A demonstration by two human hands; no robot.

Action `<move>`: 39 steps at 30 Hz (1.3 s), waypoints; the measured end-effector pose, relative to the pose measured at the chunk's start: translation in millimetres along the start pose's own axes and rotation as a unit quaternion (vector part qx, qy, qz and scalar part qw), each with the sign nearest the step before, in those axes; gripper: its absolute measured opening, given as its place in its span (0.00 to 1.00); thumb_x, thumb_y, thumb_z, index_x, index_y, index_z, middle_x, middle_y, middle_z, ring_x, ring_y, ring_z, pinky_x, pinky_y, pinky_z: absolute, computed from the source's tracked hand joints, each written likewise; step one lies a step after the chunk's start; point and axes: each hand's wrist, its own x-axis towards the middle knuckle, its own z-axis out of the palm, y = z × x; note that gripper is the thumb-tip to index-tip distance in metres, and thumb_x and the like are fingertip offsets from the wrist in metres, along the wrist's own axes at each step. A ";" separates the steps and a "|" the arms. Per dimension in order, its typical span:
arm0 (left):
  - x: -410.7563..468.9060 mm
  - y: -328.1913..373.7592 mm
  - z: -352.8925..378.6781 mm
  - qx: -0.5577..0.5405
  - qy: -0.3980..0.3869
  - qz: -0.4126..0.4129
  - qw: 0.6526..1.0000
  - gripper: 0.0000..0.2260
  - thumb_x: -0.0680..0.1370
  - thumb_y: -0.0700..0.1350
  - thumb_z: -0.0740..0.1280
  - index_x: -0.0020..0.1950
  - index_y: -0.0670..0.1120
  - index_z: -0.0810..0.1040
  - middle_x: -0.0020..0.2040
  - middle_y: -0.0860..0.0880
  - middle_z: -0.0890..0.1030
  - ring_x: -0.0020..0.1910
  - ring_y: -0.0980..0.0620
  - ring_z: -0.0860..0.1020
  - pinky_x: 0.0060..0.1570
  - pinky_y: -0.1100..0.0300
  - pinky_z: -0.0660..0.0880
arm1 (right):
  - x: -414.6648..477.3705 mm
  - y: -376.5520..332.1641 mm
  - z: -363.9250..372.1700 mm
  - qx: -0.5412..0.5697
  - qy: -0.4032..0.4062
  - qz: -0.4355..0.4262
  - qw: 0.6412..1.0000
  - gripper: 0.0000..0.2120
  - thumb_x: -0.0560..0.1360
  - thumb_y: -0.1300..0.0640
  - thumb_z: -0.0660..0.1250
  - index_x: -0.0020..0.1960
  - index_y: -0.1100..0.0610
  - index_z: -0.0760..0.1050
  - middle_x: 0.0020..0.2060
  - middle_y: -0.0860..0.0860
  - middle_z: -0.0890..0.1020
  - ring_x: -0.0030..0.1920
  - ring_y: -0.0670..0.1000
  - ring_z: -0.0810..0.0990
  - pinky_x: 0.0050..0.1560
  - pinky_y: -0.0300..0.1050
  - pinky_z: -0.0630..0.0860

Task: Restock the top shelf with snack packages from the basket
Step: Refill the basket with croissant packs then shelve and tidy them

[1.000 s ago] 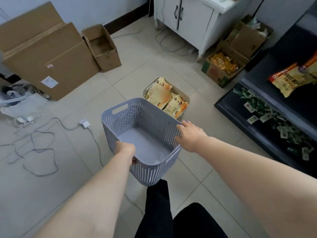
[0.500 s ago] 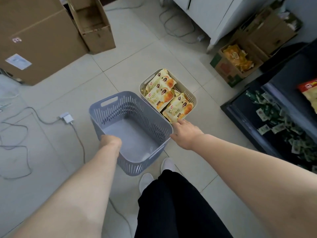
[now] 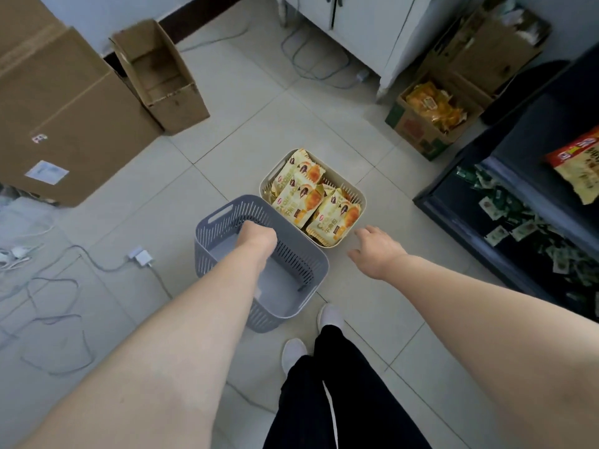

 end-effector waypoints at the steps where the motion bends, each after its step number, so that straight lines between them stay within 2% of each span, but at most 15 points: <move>1: 2.9 8.9 0.6 0.012 0.001 0.002 1.000 0.04 0.82 0.38 0.55 0.53 0.44 0.68 0.55 0.44 0.70 0.53 0.45 0.70 0.57 0.57 0.70 | 4.6 6.8 -4.6 0.020 -0.001 0.014 1.000 0.25 0.80 0.47 0.57 0.73 0.57 0.62 0.70 0.57 0.68 0.70 0.58 0.66 0.68 0.52 0.67; 3: 17.6 25.5 6.0 0.025 0.025 0.037 0.999 0.19 0.80 0.37 0.58 0.71 0.43 0.66 0.64 0.43 0.72 0.57 0.43 0.73 0.54 0.55 0.72 | 16.7 21.2 -11.5 0.056 -0.002 0.039 0.998 0.26 0.81 0.48 0.57 0.75 0.59 0.60 0.72 0.58 0.66 0.71 0.59 0.65 0.68 0.51 0.65; 4: 24.1 34.6 10.6 0.034 0.032 0.051 0.998 0.23 0.79 0.37 0.58 0.75 0.43 0.63 0.66 0.43 0.72 0.59 0.42 0.74 0.54 0.54 0.73 | 23.6 28.9 -13.6 0.063 -0.004 0.052 0.997 0.27 0.81 0.48 0.57 0.75 0.60 0.59 0.72 0.58 0.66 0.72 0.59 0.65 0.68 0.50 0.65; 7: 52.3 54.3 29.8 0.054 0.031 0.071 0.996 0.21 0.78 0.37 0.60 0.72 0.44 0.68 0.65 0.45 0.75 0.59 0.42 0.75 0.56 0.53 0.75 | 48.3 52.9 -13.0 0.076 -0.020 0.086 0.993 0.28 0.81 0.49 0.59 0.75 0.61 0.58 0.73 0.59 0.65 0.72 0.59 0.64 0.69 0.51 0.64; 9: 68.5 68.9 42.5 0.076 0.022 0.078 0.994 0.17 0.80 0.40 0.61 0.69 0.44 0.71 0.62 0.45 0.77 0.54 0.44 0.75 0.50 0.54 0.73 | 68.0 65.9 -10.9 0.081 -0.027 0.099 0.991 0.28 0.80 0.49 0.60 0.75 0.61 0.58 0.73 0.59 0.65 0.72 0.60 0.64 0.70 0.53 0.64; 11: 86.2 81.6 53.0 0.111 0.017 0.082 0.990 0.17 0.79 0.40 0.62 0.68 0.46 0.71 0.60 0.45 0.78 0.53 0.44 0.75 0.53 0.53 0.74 | 88.0 75.9 -9.9 0.095 -0.032 0.111 0.989 0.28 0.80 0.49 0.60 0.75 0.60 0.58 0.73 0.59 0.65 0.72 0.60 0.64 0.70 0.54 0.64; 14: 117.7 100.8 65.4 0.166 0.024 0.094 0.981 0.19 0.78 0.40 0.61 0.70 0.46 0.68 0.60 0.43 0.78 0.59 0.40 0.75 0.60 0.46 0.75 | 119.5 84.7 -8.3 0.112 -0.025 0.126 0.985 0.27 0.80 0.50 0.60 0.74 0.60 0.58 0.72 0.57 0.66 0.71 0.60 0.65 0.68 0.52 0.66; 17: 157.3 118.8 76.7 0.178 0.030 0.114 0.977 0.19 0.78 0.41 0.62 0.69 0.46 0.68 0.59 0.43 0.78 0.59 0.40 0.75 0.59 0.45 0.75 | 157.2 88.7 1.0 0.126 -0.021 0.145 0.981 0.26 0.80 0.51 0.60 0.74 0.59 0.59 0.72 0.57 0.66 0.70 0.60 0.67 0.66 0.51 0.67; 20: 203.2 127.9 89.8 0.200 0.041 0.122 0.971 0.14 0.77 0.43 0.63 0.62 0.47 0.70 0.57 0.43 0.79 0.57 0.40 0.76 0.58 0.46 0.76 | 199.2 90.5 20.2 0.143 -0.028 0.156 0.977 0.26 0.80 0.52 0.60 0.75 0.59 0.58 0.72 0.57 0.66 0.70 0.59 0.68 0.65 0.50 0.67; 25: 287.6 130.9 114.7 0.236 0.075 0.119 0.962 0.25 0.78 0.44 0.63 0.74 0.44 0.63 0.68 0.40 0.72 0.66 0.37 0.71 0.65 0.46 0.71 | 265.1 97.0 55.1 0.164 -0.038 0.173 0.970 0.24 0.80 0.53 0.59 0.74 0.59 0.61 0.71 0.57 0.68 0.69 0.59 0.69 0.65 0.48 0.68; 31: 374.3 137.0 135.0 0.267 0.097 0.135 0.949 0.25 0.77 0.47 0.63 0.72 0.40 0.65 0.69 0.38 0.70 0.69 0.36 0.67 0.68 0.45 0.67 | 329.5 105.8 99.7 0.229 -0.059 0.216 0.947 0.28 0.80 0.46 0.58 0.72 0.61 0.60 0.68 0.59 0.72 0.65 0.60 0.73 0.63 0.50 0.71; 33: 398.8 134.7 139.5 0.269 0.093 0.133 0.949 0.26 0.75 0.50 0.63 0.71 0.40 0.66 0.68 0.38 0.71 0.68 0.36 0.68 0.67 0.40 0.68 | 345.7 105.8 118.6 0.238 -0.072 0.220 0.943 0.31 0.79 0.45 0.57 0.75 0.62 0.55 0.69 0.60 0.71 0.66 0.61 0.73 0.65 0.52 0.71; 35: 418.8 129.3 142.7 0.273 0.084 0.120 0.951 0.30 0.74 0.55 0.60 0.71 0.41 0.65 0.67 0.39 0.72 0.68 0.36 0.68 0.66 0.35 0.67 | 356.0 100.8 132.7 0.233 -0.099 0.228 0.940 0.37 0.80 0.48 0.58 0.78 0.63 0.41 0.71 0.61 0.68 0.68 0.62 0.71 0.67 0.52 0.69; 37: 436.0 120.2 144.1 0.272 0.066 0.103 0.955 0.32 0.74 0.60 0.58 0.74 0.43 0.63 0.69 0.38 0.71 0.71 0.37 0.66 0.68 0.33 0.64 | 362.6 92.8 145.0 0.251 -0.111 0.235 0.933 0.44 0.80 0.51 0.59 0.76 0.63 0.28 0.71 0.61 0.67 0.68 0.61 0.71 0.64 0.51 0.69; 39: 447.7 113.8 144.6 0.255 0.060 0.098 0.960 0.33 0.74 0.62 0.58 0.73 0.44 0.63 0.70 0.39 0.71 0.70 0.36 0.67 0.69 0.34 0.62 | 366.5 85.1 150.7 0.295 -0.097 0.246 0.918 0.48 0.79 0.52 0.62 0.74 0.62 0.24 0.73 0.60 0.64 0.69 0.61 0.69 0.64 0.51 0.69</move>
